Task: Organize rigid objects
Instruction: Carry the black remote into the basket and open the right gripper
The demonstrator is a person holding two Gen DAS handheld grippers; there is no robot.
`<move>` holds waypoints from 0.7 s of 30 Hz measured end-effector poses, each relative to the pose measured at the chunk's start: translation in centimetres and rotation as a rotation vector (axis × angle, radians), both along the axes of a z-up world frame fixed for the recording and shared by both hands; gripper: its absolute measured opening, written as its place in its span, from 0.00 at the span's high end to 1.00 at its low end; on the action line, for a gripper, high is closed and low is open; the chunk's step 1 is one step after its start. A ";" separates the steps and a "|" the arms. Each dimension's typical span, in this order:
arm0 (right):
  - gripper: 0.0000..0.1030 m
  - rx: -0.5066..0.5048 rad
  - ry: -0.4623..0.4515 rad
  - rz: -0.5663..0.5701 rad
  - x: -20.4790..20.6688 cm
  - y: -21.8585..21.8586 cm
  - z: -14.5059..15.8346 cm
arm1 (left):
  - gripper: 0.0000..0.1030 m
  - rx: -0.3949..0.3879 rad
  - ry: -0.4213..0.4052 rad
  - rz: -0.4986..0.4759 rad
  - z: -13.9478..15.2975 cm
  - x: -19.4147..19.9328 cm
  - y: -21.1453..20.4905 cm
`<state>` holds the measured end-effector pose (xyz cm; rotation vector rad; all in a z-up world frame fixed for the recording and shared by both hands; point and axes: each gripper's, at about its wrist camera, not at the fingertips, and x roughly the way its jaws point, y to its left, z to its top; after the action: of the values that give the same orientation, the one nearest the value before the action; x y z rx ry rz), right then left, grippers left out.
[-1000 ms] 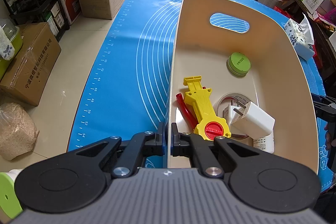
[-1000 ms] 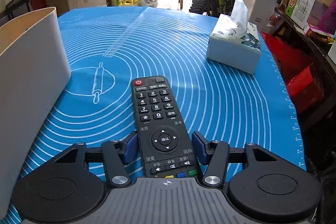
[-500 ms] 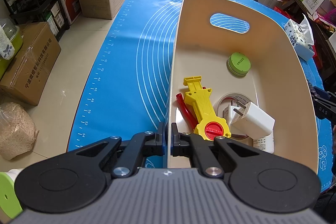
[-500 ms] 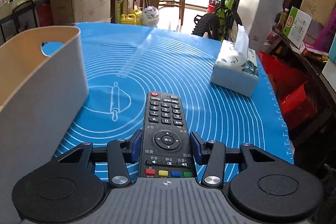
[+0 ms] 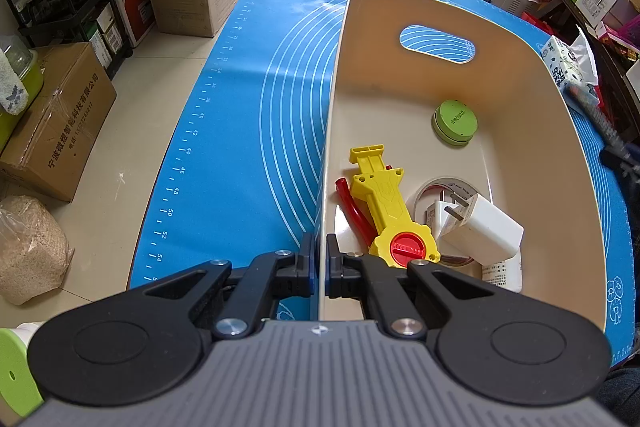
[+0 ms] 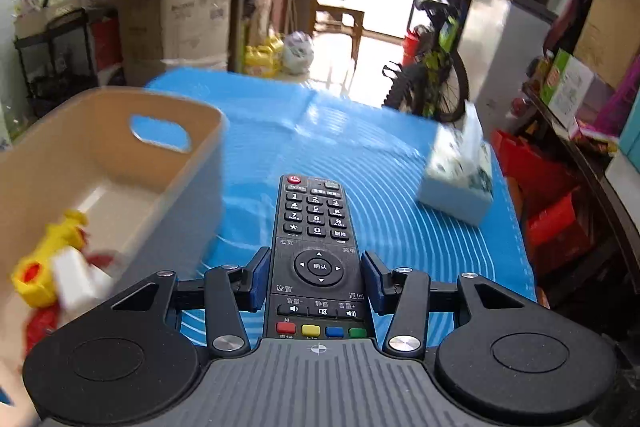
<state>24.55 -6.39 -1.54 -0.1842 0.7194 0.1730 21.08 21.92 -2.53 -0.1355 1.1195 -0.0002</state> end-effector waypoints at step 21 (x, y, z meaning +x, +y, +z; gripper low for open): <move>0.48 0.080 0.016 0.289 -2.1 13.2 2.2 | 0.95 0.004 -0.001 -0.004 0.0 0.1 -0.1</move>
<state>22.42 6.81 0.71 -0.2099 0.6985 0.4782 21.20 21.79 -2.52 -0.1294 1.1182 -0.0015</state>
